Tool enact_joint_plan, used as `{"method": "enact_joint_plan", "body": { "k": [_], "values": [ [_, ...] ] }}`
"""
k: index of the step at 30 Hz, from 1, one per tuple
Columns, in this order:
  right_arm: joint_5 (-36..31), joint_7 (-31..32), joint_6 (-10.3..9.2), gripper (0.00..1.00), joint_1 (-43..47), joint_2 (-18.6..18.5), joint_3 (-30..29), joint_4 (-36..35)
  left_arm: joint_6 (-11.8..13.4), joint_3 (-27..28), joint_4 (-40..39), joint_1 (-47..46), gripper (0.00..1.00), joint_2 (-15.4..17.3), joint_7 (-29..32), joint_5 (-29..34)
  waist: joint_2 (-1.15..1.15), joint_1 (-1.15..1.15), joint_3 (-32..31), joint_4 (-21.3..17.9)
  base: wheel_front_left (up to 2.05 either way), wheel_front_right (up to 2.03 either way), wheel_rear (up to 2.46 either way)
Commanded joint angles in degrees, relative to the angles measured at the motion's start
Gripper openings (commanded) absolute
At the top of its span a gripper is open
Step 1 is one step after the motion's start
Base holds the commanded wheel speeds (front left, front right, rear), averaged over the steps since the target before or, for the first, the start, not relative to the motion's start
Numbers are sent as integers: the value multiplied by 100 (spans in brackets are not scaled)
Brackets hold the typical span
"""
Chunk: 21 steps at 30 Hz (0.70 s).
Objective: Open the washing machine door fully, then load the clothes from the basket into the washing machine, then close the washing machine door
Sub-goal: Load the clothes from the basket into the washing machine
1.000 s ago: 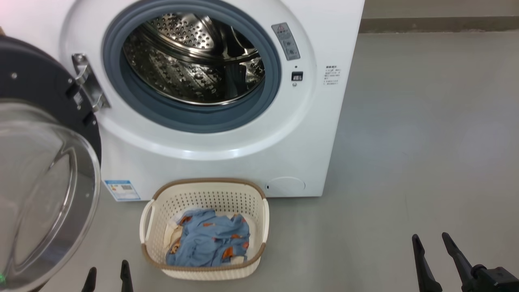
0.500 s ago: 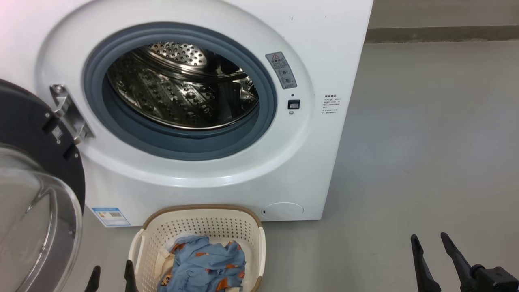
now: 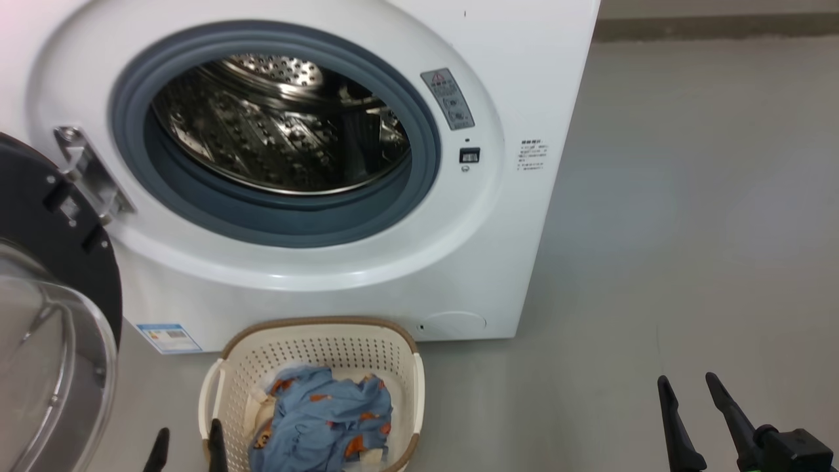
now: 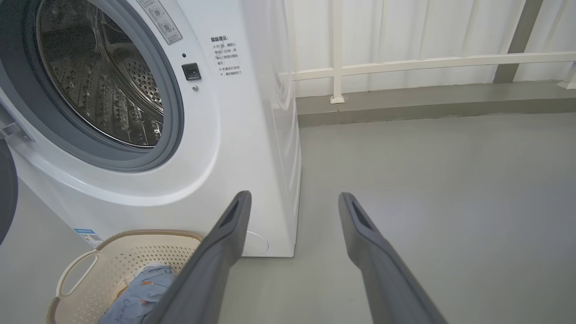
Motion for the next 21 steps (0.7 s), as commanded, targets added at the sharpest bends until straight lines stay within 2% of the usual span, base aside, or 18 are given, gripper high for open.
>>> {"method": "enact_joint_plan", "body": {
  "k": [1, 8, 12, 15, 21],
  "values": [
    [24, -68, 9, 100, -212, -41, 166, -152, -23, 123, -115, -177, 100, 32, -38, 13, 0, 0, 195, -61, 0, 0, 0],
    [72, -68, 9, 100, -459, -15, 212, -157, -87, 29, 69, -447, 100, 32, -38, -1, 0, 0, 718, -206, 0, 0, 0],
    [108, -68, 9, 100, -648, -1, 270, -153, -203, -30, 334, -690, 100, 32, -38, -49, 0, 0, 1042, -307, 0, 0, 0],
    [134, -68, 9, 100, -789, 8, 342, -147, -266, -22, 714, -928, 100, 32, -38, -158, 0, 0, 1292, -394, 0, 0, 0],
    [179, -68, 9, 100, -1026, 12, 466, -117, -232, -13, 1638, -1515, 100, 43, -36, -109, 0, 0, 1725, -571, 0, 0, 0]
  ]
}}
